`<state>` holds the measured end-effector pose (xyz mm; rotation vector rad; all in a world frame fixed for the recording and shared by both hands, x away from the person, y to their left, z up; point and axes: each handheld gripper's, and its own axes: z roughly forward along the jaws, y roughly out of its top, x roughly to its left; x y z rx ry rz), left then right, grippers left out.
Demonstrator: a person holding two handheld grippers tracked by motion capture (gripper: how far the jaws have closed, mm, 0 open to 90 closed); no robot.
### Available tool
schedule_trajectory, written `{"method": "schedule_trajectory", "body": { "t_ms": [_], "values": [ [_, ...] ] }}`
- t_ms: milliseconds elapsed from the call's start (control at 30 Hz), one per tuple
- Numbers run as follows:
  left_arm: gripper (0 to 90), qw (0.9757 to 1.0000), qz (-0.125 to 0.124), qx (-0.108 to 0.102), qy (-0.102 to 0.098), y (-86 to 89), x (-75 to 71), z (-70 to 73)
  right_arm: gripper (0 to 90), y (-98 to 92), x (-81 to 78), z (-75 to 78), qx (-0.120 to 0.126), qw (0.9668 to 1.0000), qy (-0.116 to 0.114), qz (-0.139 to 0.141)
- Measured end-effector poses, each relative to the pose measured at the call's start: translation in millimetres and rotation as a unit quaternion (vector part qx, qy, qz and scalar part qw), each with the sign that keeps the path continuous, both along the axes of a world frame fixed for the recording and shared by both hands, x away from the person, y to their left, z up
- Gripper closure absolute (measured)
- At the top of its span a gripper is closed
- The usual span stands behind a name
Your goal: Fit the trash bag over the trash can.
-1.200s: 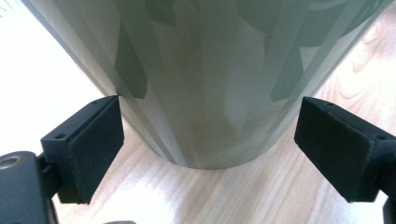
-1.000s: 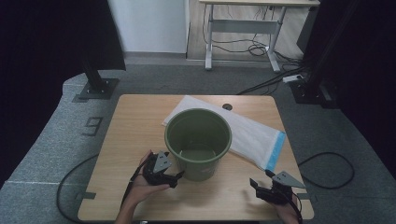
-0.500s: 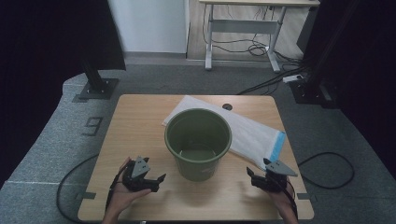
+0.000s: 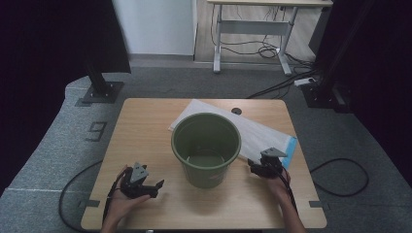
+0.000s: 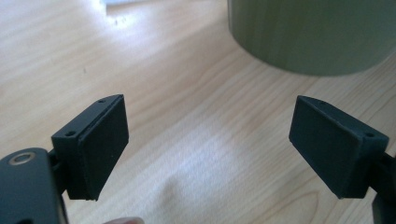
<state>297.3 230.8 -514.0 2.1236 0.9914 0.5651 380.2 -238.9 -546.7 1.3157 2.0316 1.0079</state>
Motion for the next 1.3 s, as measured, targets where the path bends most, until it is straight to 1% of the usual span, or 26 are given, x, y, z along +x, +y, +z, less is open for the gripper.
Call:
{"method": "schedule_trajectory", "body": {
  "t_ms": [100,133,167,233,267,300,333,367,400,500,567,600,667,700,733,767,900,933,1000,1100,1133,1167,1200,1233,1300],
  "values": [
    [11.7,1.0000,0.005,0.000,0.006,3.1,-2.0,-2.8,42.5,-6.3,4.6,-4.1,0.016,0.9995,0.022,-0.012],
    [11.8,1.0000,0.007,-0.001,0.005,3.9,-2.3,-2.3,46.1,-7.4,5.2,-5.3,0.019,0.9994,0.028,-0.013],
    [11.8,1.0000,0.008,-0.003,0.004,4.7,-2.6,-1.2,49.5,-7.8,5.7,-6.0,0.018,0.9992,0.036,-0.007],
    [11.8,0.9999,0.010,-0.009,0.004,6.1,-3.0,0.7,56.7,-6.5,3.1,-5.8,0.006,0.9994,0.034,0.000],
    [11.8,0.9999,0.010,-0.009,0.004,6.1,-3.0,0.7,56.7,-6.5,3.1,-5.8,0.006,0.9994,0.034,0.000],
    [11.8,0.9999,0.014,-0.010,0.002,7.3,-3.6,2.3,63.9,-6.9,-1.2,-5.8,0.004,0.9995,0.030,0.009],
    [11.8,0.9998,0.015,-0.011,0.002,8.1,-3.6,3.0,66.9,-8.0,-2.5,-6.0,0.003,0.9995,0.029,0.010],
    [11.8,0.9998,0.015,-0.011,0.002,8.1,-3.6,3.0,66.9,-8.0,-2.5,-6.0,0.003,0.9995,0.029,0.010],
    [11.9,0.9997,0.018,-0.012,0.002,9.8,-3.3,4.1,76.3,-12.5,-5.6,-6.0,0.004,0.9995,0.027,0.013],
    [12.0,0.9997,0.022,-0.011,0.004,11.3,-2.0,6.3,87.5,-19.0,-10.3,-4.6,0.007,0.9992,0.037,0.012],
    [12.0,0.9997,0.024,-0.008,0.007,12.8,-0.9,8.5,88.2,-20.6,-12.4,-4.3,0.007,0.9991,0.039,0.011],
    [12.0,0.9995,0.027,-0.013,0.007,14.9,0.7,11.1,88.7,-27.4,-22.7,-3.9,0.010,0.9991,0.041,0.011],
    [12.1,0.9994,0.029,-0.019,0.007,17.6,2.4,13.8,88.8,-34.0,-32.8,-1.7,0.018,0.9990,0.039,0.012],
    [12.5,0.9993,0.030,-0.021,0.007,18.3,2.9,14.3,88.9,-38.5,-39.2,-0.1,0.028,0.9988,0.039,0.014],
    [12.5,0.9993,0.029,-0.021,0.008,19.3,3.5,14.8,88.9,-42.0,-44.2,1.1,0.034,0.9986,0.039,0.013],
    [12.5,0.9994,0.029,-0.019,0.009,19.9,3.8,14.8,88.9,-47.6,-52.4,2.8,0.037,0.9985,0.039,0.010],
    [12.5,0.9993,0.029,-0.020,0.011,22.5,3.1,14.8,88.9,-63.3,-74.1,5.2,0.035,0.9983,0.046,0.007],
    [12.5,0.9993,0.029,-0.020,0.011,22.5,3.1,14.8,88.9,-63.3,-74.1,5.2,0.035,0.9983,0.046,0.007],
    [12.6,0.9993,0.027,-0.022,0.010,22.5,1.6,16.8,88.9,-70.9,-84.7,7.6,0.033,0.9983,0.047,0.006],
    [12.6,0.9995,0.024,-0.020,0.009,21.2,-0.1,17.5,88.1,-69.2,-89.8,7.9,0.022,0.9985,0.048,0.010],
    [12.6,0.9995,0.024,-0.018,0.010,21.3,-1.0,16.5,81.6,-67.2,-90.3,8.8,0.019,0.9988,0.043,0.011],
    [12.5,0.9995,0.025,-0.017,0.012,21.4,-1.5,15.2,67.6,-61.3,-90.1,12.4,0.015,0.9996,0.024,0.007],
    [12.6,0.9995,0.025,-0.017,0.012,21.4,-1.5,15.2,67.6,-61.3,-90.1,12.4,0.015,0.9996,0.024,0.007],
    [12.6,0.9995,0.025,-0.014,0.015,22.1,-1.6,13.6,49.7,-43.3,-83.1,21.4,0.009,0.9998,-0.015,0.010],
    [12.6,0.9994,0.027,-0.012,0.018,22.4,-2.0,10.6,42.4,-26.3,-71.1,25.2,0.009,0.9992,-0.022,0.031]
  ]
}}
